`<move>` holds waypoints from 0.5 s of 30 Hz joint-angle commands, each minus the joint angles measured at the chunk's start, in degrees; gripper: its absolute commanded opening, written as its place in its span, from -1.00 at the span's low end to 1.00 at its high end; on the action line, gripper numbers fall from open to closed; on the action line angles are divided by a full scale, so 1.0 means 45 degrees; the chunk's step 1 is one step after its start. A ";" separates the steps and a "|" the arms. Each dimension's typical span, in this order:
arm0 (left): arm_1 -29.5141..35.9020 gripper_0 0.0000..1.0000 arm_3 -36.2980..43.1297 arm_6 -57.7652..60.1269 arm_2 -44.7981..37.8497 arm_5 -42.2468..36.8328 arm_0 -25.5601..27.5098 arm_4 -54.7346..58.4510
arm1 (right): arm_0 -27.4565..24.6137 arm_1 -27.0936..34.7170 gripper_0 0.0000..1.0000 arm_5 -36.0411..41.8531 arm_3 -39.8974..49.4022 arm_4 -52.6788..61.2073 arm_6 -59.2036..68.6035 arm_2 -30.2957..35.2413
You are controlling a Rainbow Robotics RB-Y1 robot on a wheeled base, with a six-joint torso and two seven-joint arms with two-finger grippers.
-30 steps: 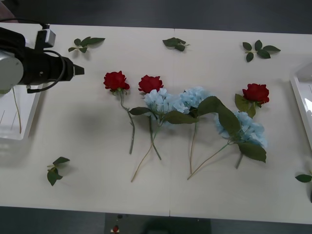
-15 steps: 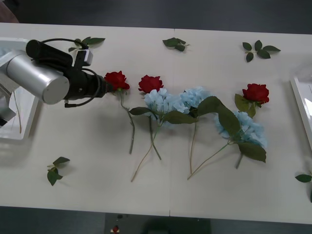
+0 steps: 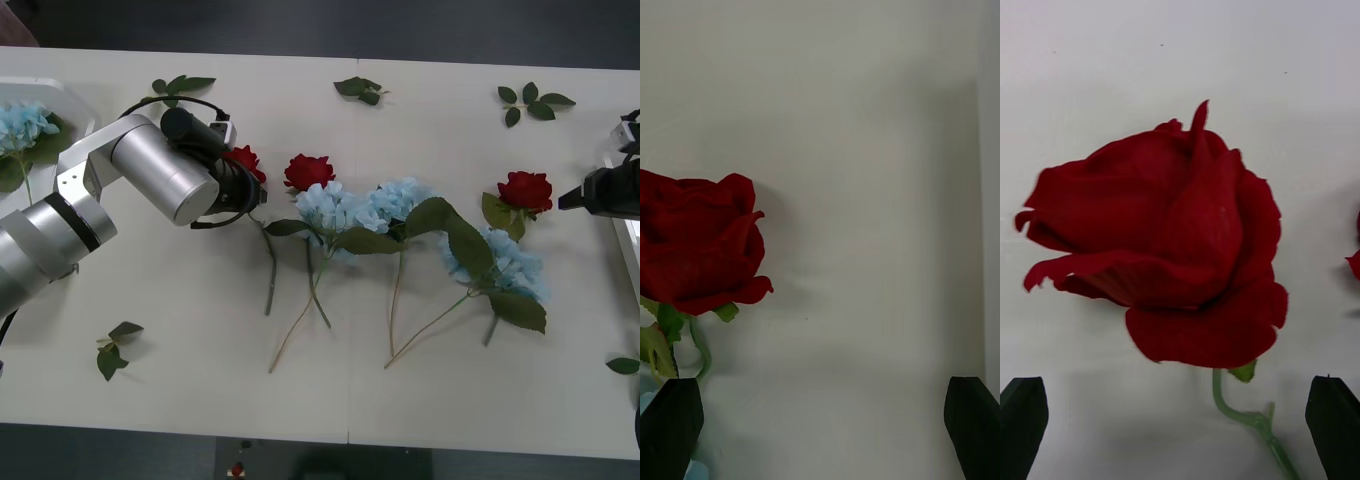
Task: Put the red flowers into the right box and the blue flowers into the left box
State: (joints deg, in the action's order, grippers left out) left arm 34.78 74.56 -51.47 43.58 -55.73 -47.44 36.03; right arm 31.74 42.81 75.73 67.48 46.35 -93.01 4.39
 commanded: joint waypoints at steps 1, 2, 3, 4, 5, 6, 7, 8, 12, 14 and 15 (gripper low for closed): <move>-0.0210 1.00 -0.0514 0.0442 0.0354 -0.0038 -0.0883 -0.0193 | 0.0114 -0.0489 0.88 -0.0891 0.0317 -0.0709 0.1293 -0.0897; -0.0229 1.00 -0.0592 0.0462 0.0451 -0.0038 -0.0961 -0.0193 | 0.0114 -0.0548 0.87 -0.1008 0.0317 -0.0807 0.1352 -0.1034; -0.0288 1.00 -0.0768 0.0501 0.0725 -0.0038 -0.1137 -0.0193 | 0.0114 -0.0646 0.88 -0.1262 0.0317 -0.1002 0.1567 -0.1327; -0.0327 1.00 -0.0982 0.0540 0.0959 -0.0038 -0.1293 -0.0193 | 0.0114 -0.0704 0.88 -0.1477 0.0317 -0.1061 0.1723 -0.1600; -0.0366 1.00 -0.1100 0.0579 0.1115 -0.0018 -0.1410 -0.0193 | 0.0134 -0.0704 0.88 -0.1594 0.0317 -0.1080 0.1840 -0.1815; -0.0425 1.00 -0.1275 0.0637 0.1330 -0.0018 -0.1527 -0.0174 | 0.0114 -0.0743 0.88 -0.1730 0.0317 -0.1100 0.1977 -0.2069; -0.0464 1.00 -0.1373 0.0657 0.1428 -0.0018 -0.1586 -0.0174 | 0.0114 -0.0763 0.88 -0.1848 0.0317 -0.1120 0.1996 -0.2245; -0.0503 1.00 -0.1451 0.0677 0.1467 -0.0018 -0.1605 -0.0174 | 0.0114 -0.0782 0.87 -0.1945 0.0317 -0.1120 0.2016 -0.2362; -0.0581 1.00 -0.1510 0.0735 0.1486 -0.0018 -0.1625 -0.0115 | 0.0114 -0.0860 0.88 -0.2141 0.0317 -0.1217 0.2192 -0.2870; -0.0581 1.00 -0.1510 0.0735 0.1604 -0.0018 -0.1625 -0.0096 | 0.0114 -0.0899 0.87 -0.2141 0.0317 -0.1276 0.2231 -0.2928; -0.0581 1.00 -0.1510 0.0774 0.1721 0.0001 -0.1625 -0.0096 | 0.0095 -0.0939 0.88 -0.2141 0.0317 -0.1295 0.2250 -0.2967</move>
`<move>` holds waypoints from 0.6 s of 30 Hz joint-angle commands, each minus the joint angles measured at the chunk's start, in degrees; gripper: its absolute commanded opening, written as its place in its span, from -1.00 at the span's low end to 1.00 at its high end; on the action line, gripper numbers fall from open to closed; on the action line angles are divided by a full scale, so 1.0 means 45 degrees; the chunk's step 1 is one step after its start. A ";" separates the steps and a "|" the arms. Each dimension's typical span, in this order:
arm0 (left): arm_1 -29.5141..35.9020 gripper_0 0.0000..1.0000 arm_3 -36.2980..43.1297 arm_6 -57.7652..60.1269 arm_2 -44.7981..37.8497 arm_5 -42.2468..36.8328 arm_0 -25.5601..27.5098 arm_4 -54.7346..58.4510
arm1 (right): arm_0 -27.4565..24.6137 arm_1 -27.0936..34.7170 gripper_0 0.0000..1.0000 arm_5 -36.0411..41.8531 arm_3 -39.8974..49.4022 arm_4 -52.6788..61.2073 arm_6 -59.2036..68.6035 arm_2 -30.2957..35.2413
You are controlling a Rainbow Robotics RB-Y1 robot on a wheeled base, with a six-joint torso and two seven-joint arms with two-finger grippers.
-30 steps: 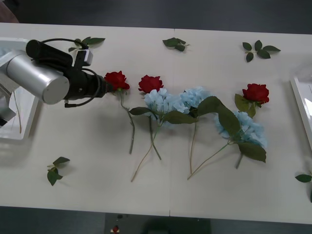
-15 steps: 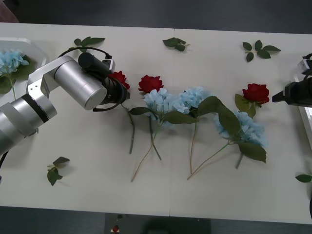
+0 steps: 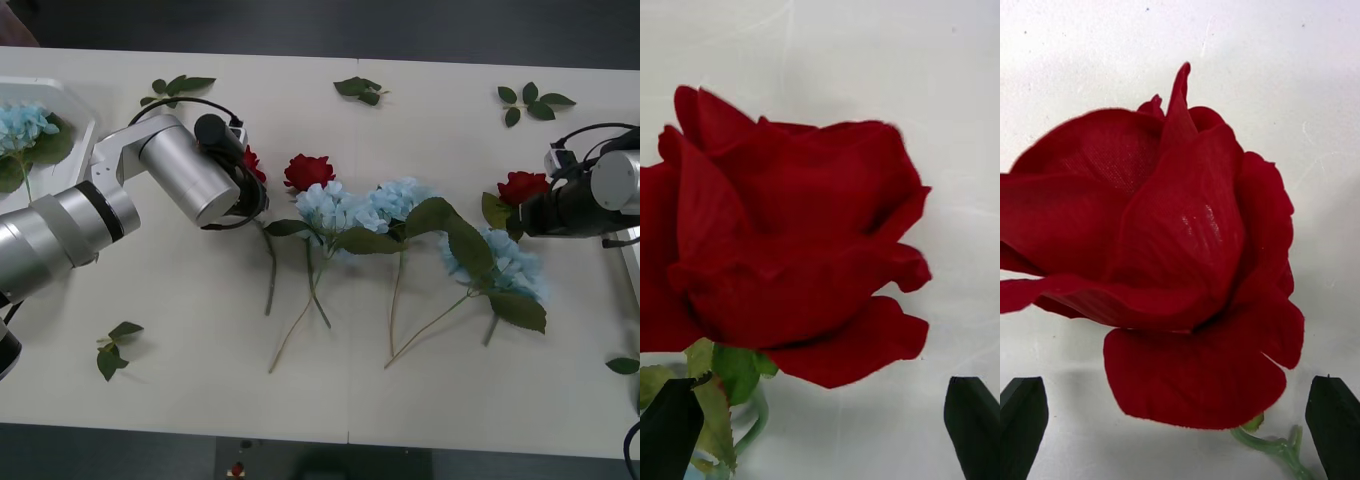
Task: Put the red flowers into the right box and the blue flowers into the left box
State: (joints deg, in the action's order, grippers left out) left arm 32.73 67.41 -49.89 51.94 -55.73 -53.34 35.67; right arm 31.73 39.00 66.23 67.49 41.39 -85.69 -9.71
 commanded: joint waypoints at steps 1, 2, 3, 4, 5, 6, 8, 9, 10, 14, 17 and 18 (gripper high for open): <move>-0.0124 1.00 0.0078 0.0422 -0.0117 0.0021 -0.0314 -0.0036 | 0.0097 -0.0112 0.87 -0.0031 0.0295 -0.0233 0.0643 0.0127; -0.0144 1.00 0.0058 0.0441 -0.0078 0.0041 -0.0295 -0.0017 | 0.0097 -0.0131 0.88 -0.0031 0.0315 -0.0272 0.0662 0.0069; -0.0144 1.00 0.0078 0.0441 -0.0059 0.0041 -0.0314 0.0003 | 0.0097 -0.0151 0.88 -0.0031 0.0315 -0.0311 0.0662 0.0069; -0.0144 1.00 0.0078 0.0441 -0.0039 0.0041 -0.0314 0.0022 | 0.0097 -0.0151 0.87 -0.0031 0.0315 -0.0331 0.0682 0.0010; -0.0183 1.00 0.0058 0.0461 -0.0020 0.0041 -0.0295 0.0042 | 0.0097 -0.0190 0.88 -0.0051 0.0315 -0.0370 0.0721 -0.0010; -0.0183 1.00 0.0058 0.0500 -0.0039 0.0041 -0.0295 0.0042 | 0.0097 -0.0190 0.87 -0.0051 0.0315 -0.0389 0.0721 -0.0029; -0.0222 1.00 0.0000 0.0519 -0.0020 0.0041 -0.0314 0.0198 | 0.0097 -0.0248 0.87 -0.0070 0.0315 -0.0448 0.0760 -0.0068; -0.0261 1.00 -0.0059 0.0519 -0.0039 0.0041 -0.0295 0.0335 | 0.0097 -0.0288 0.88 -0.0129 0.0315 -0.0487 0.0779 -0.0068; -0.0281 1.00 -0.0098 0.0519 -0.0020 0.0041 -0.0314 0.0374 | 0.0097 -0.0327 0.88 -0.0129 0.0315 -0.0545 0.0799 -0.0107; -0.0378 1.00 -0.0215 0.0578 -0.0020 0.0041 -0.0295 0.0432 | 0.0097 -0.0405 0.86 -0.0363 0.0295 -0.0682 0.0897 -0.0185; -0.0398 1.00 -0.0293 0.0656 -0.0039 0.0041 -0.0295 0.0510 | 0.0097 -0.0405 0.86 -0.0441 0.0315 -0.0721 0.0955 -0.0303; -0.0417 1.00 -0.0293 0.0656 -0.0020 0.0041 -0.0295 0.0510 | 0.0097 -0.0405 0.86 -0.0461 0.0315 -0.0741 0.0975 -0.0361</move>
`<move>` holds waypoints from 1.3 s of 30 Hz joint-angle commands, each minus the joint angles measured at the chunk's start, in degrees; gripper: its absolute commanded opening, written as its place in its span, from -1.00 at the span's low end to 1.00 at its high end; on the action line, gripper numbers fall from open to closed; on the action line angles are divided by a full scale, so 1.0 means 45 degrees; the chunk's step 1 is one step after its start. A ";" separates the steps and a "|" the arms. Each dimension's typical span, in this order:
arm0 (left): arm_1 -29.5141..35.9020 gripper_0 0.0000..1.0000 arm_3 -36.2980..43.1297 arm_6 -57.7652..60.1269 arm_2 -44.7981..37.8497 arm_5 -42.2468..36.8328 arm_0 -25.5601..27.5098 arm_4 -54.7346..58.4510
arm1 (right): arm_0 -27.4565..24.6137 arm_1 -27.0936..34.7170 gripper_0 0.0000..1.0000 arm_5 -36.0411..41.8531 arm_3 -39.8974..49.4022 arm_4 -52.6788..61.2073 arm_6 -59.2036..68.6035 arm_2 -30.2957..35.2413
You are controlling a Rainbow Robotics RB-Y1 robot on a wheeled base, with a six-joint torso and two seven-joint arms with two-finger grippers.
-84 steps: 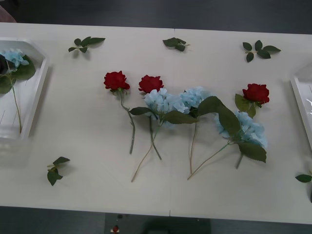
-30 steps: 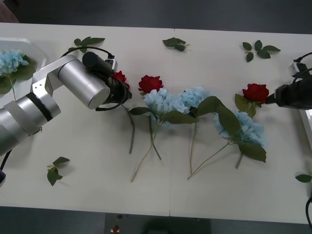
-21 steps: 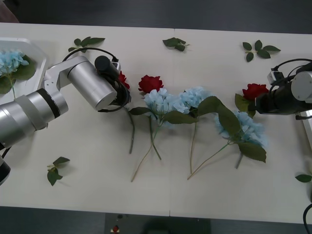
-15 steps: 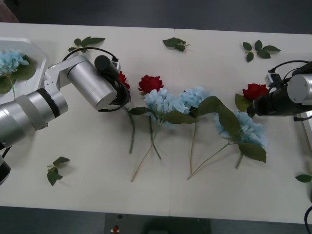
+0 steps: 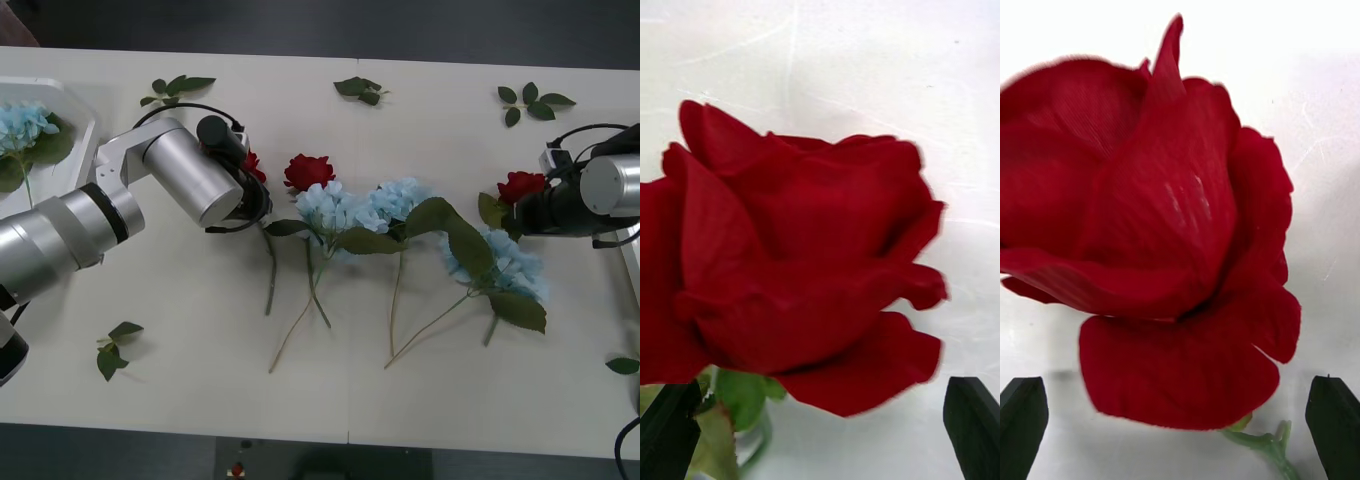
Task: Put the red flowers into the right box and the blue flowers into the left box
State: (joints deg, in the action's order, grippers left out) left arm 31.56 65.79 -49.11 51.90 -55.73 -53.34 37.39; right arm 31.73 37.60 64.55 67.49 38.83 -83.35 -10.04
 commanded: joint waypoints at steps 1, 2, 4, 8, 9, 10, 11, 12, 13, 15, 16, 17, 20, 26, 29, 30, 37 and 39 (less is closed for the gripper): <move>-0.0178 1.00 0.0048 0.0483 -0.0011 0.0040 -0.0295 0.0149 | 0.0097 -0.0094 0.86 -0.0165 0.0315 -0.0231 0.0495 -0.0366; -0.0178 1.00 0.0048 0.0503 -0.0011 0.0040 -0.0295 0.0149 | 0.0097 -0.0094 0.85 -0.0185 0.0315 -0.0270 0.0534 -0.0424; -0.0178 1.00 0.0048 0.0522 -0.0030 0.0040 -0.0295 0.0168 | 0.0097 -0.0094 0.77 -0.0185 0.0315 -0.0368 0.0593 -0.0444; -0.0178 0.98 0.0048 0.0581 -0.0011 0.0040 -0.0295 0.0207 | 0.0097 -0.0094 -0.66 -0.0185 0.0315 -0.0524 0.0671 -0.0503; -0.0178 0.94 0.0048 0.0601 -0.0011 0.0040 -0.0295 0.0285 | 0.0097 -0.0094 -0.87 -0.0185 0.0315 -0.0563 0.0691 -0.0522; -0.0178 0.88 0.0028 0.0620 0.0009 0.0040 -0.0295 0.0324 | 0.0097 -0.0094 -0.97 -0.0185 0.0315 -0.0583 0.0710 -0.0522; -0.0159 0.82 0.0028 0.0640 0.0029 0.0040 -0.0295 0.0344 | 0.0097 -0.0094 -1.00 -0.0185 0.0315 -0.0583 0.0730 -0.0522; -0.0178 0.74 0.0048 0.0659 0.0048 0.0040 -0.0295 0.0344 | 0.0097 -0.0094 -1.00 -0.0185 0.0315 -0.0583 0.0749 -0.0522; -0.0178 0.65 0.0048 0.0679 0.0107 0.0040 -0.0295 0.0364 | 0.0097 -0.0094 -1.00 -0.0185 0.0315 -0.0563 0.0769 -0.0522; -0.0178 0.38 0.0028 0.0776 0.0204 0.0079 -0.0295 0.0364 | 0.0097 -0.0094 -1.00 -0.0185 0.0315 -0.0544 0.0788 -0.0522; -0.0178 0.19 0.0048 0.0815 0.0224 0.0099 -0.0295 0.0383 | 0.0097 -0.0094 -1.00 -0.0185 0.0315 -0.0524 0.0808 -0.0522; -0.0159 0.04 0.0048 0.0854 0.0243 0.0118 -0.0295 0.0383 | 0.0097 -0.0094 -1.00 -0.0165 0.0315 -0.0485 0.0827 -0.0522; -0.0178 -0.12 0.0028 0.0972 0.0263 0.0138 -0.0295 0.0403 | 0.0117 -0.0094 -1.00 -0.0185 0.0315 -0.0524 0.0847 -0.0503; -0.0178 -0.25 0.0048 0.1167 0.0282 0.0118 -0.0275 0.0442 | 0.0117 0.0492 -1.00 0.0401 0.1272 -0.0681 0.0886 -0.0229; -0.0178 -0.29 0.0028 0.1245 0.0282 0.0118 -0.0275 0.0442 | 0.0117 0.0882 -1.00 0.1397 0.2151 -0.0798 0.0866 0.0201; -0.0159 -0.33 0.0048 0.1284 0.0302 0.0118 -0.0275 0.0461 | 0.0117 0.1078 -1.00 0.1885 0.2542 -0.0817 0.0866 0.0454; -0.0120 -0.69 0.0048 0.1558 0.0536 0.0138 -0.0275 0.0442 | 0.0117 0.1937 -1.00 0.3897 0.4202 -0.0856 0.0671 0.2154; -0.0120 -0.75 0.0048 0.1636 0.0556 0.0138 -0.0275 0.0442 | 0.0097 0.2230 -1.00 0.4210 0.4417 -0.0817 0.0593 0.2622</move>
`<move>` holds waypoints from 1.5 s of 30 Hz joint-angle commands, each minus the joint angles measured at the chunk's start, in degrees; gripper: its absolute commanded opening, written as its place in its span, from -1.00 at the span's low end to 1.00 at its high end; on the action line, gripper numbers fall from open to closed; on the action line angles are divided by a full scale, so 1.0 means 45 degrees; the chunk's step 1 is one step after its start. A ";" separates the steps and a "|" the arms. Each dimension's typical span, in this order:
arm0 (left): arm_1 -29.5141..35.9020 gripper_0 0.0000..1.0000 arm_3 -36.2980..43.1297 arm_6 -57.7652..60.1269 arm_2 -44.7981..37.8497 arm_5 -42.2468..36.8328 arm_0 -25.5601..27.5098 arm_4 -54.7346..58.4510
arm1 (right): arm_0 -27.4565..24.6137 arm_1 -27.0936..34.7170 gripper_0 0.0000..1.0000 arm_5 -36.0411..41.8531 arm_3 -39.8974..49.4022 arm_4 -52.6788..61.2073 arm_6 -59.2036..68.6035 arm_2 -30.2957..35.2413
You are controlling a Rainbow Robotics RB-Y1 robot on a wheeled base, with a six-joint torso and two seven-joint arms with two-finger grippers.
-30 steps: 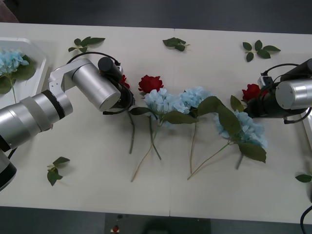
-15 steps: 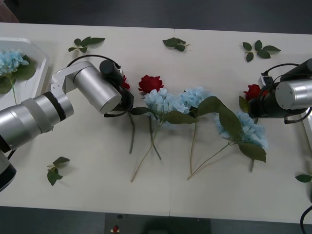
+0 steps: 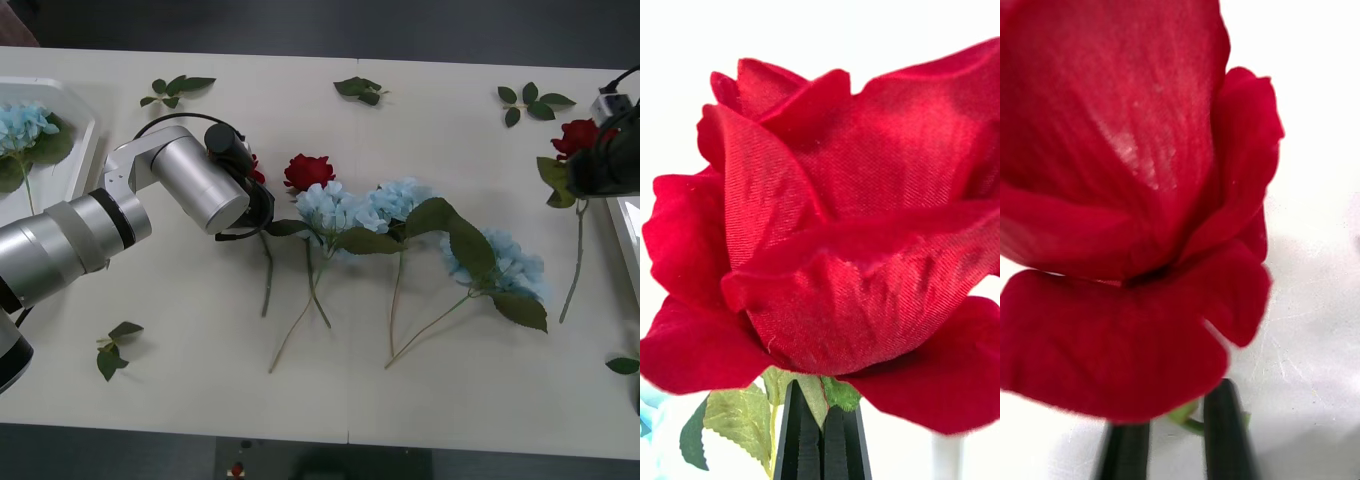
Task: Put the red flowers into the right box and the blue flowers into the left box
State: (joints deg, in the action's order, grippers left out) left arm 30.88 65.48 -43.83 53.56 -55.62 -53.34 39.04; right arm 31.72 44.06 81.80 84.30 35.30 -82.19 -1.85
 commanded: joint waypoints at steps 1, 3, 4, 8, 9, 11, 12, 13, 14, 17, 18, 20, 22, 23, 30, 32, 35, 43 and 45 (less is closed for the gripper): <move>0.0032 -0.78 0.0097 0.0481 0.0227 0.0113 -0.0275 0.0074 | 0.0119 0.0972 -1.00 0.0475 0.0740 -0.0033 0.0277 0.0977; 0.0032 -0.84 0.0117 0.0559 0.0325 0.0250 -0.0275 0.0074 | 0.0119 0.1401 -1.00 0.0592 0.0799 -0.0033 0.0160 0.1388; 0.0032 -0.85 0.0117 0.0579 0.0364 0.0328 -0.0275 0.0054 | 0.0119 0.1577 -1.00 0.0592 0.0799 -0.0052 0.0101 0.1505; 0.0051 -0.89 0.0117 0.0716 0.0403 0.0387 -0.0275 -0.0024 | 0.0119 0.2456 -1.00 0.0573 0.0799 -0.0462 -0.0172 0.1778; 0.0051 -0.91 0.0117 0.0755 0.0403 0.0387 -0.0275 -0.0044 | 0.0119 0.2632 -1.00 0.0553 0.0799 -0.0638 -0.0231 0.1778; 0.0051 -0.99 0.0117 0.0794 0.0403 0.0387 -0.0275 -0.0122 | 0.0119 0.3042 -1.00 0.0397 0.0604 -0.1146 -0.0406 0.1798; 0.0051 -0.99 0.0117 0.0813 0.0403 0.0387 -0.0275 -0.0161 | 0.0119 0.3179 -1.00 0.0280 0.0467 -0.1263 -0.0485 0.1798; 0.0051 -0.99 0.0117 0.0833 0.0403 0.0387 -0.0275 -0.0200 | 0.0119 0.3315 -1.00 0.0085 0.0252 -0.1341 -0.0621 0.1817; 0.0051 -1.00 0.0117 0.0833 0.0403 0.0387 -0.0275 -0.0258 | 0.0119 0.3452 -1.00 -0.0287 -0.0119 -0.1380 -0.1012 0.1895; 0.0090 -1.00 0.0117 0.0872 0.0383 0.0387 -0.0295 -0.0571 | 0.0119 0.3647 -1.00 -0.1322 -0.1252 -0.1302 -0.2184 0.2442; 0.0110 -1.00 0.0117 0.0891 0.0383 0.0387 -0.0295 -0.0669 | 0.0119 0.3647 -1.00 -0.1537 -0.1506 -0.1224 -0.2477 0.2598; 0.0168 -1.00 0.0136 0.0872 0.0208 0.0446 -0.0295 -0.0942 | 0.0119 0.3686 -1.00 -0.2181 -0.2346 -0.1048 -0.3375 0.3028; 0.0422 -1.00 0.0371 0.0813 -0.0027 0.0563 -0.0295 -0.1040 | 0.0119 0.3686 -1.00 -0.3001 -0.3205 -0.0970 -0.4410 0.3243; 0.0540 -1.00 0.0527 0.0813 -0.0085 0.0563 -0.0295 -0.1040 | 0.0119 0.3706 -1.00 -0.3177 -0.3420 -0.0951 -0.4645 0.3263; 0.2083 -1.00 0.2871 0.0774 -0.0925 0.0543 -0.0275 -0.0083 | 0.0119 0.3686 -1.00 -0.4857 -0.5627 0.0163 -0.7340 0.3165; 0.2434 -1.00 0.3515 0.0813 -0.1199 0.0543 -0.0275 0.0406 | 0.0119 0.3686 -1.00 -0.5169 -0.6135 0.0417 -0.7809 0.3106; 0.2961 -1.00 0.4628 0.0911 -0.1550 0.0543 -0.0275 0.1265 | 0.0119 0.3589 -1.00 -0.5423 -0.6603 0.0514 -0.8356 0.3028; 0.3528 -1.00 0.7753 0.2923 -0.3152 0.0563 -0.0275 0.3003 | 0.0119 0.3218 -0.73 -0.5658 -0.6857 0.0573 -0.8375 0.3028; 0.3489 -1.00 0.8613 0.3587 -0.3582 0.0563 -0.0275 0.3160 | 0.0119 0.3159 -0.34 -0.5697 -0.6838 0.0573 -0.8375 0.3028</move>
State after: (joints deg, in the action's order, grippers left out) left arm 45.89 99.25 -30.63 40.29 -53.61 -53.43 52.54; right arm 31.69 58.84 56.89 52.58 37.53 -118.64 10.65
